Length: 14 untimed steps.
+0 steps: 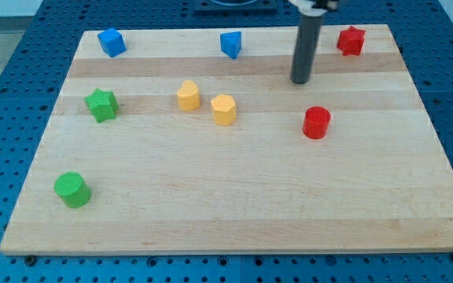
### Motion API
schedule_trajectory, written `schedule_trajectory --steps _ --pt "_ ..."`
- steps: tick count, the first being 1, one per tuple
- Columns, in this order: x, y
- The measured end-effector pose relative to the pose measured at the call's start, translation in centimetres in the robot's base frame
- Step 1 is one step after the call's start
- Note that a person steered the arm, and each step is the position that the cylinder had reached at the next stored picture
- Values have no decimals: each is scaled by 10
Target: Slide the yellow hexagon towards bottom center
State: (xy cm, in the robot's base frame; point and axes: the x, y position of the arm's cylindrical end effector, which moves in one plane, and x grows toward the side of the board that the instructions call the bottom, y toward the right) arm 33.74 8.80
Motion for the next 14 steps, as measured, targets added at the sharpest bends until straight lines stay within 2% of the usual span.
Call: schedule_trajectory --steps 1,3,5,9,10,11,14 --pt "11 -52" --pt "21 -90" --pt "36 -103" --pt "156 -102" --pt "163 -101" --pt "113 -102" --pt "136 -129"
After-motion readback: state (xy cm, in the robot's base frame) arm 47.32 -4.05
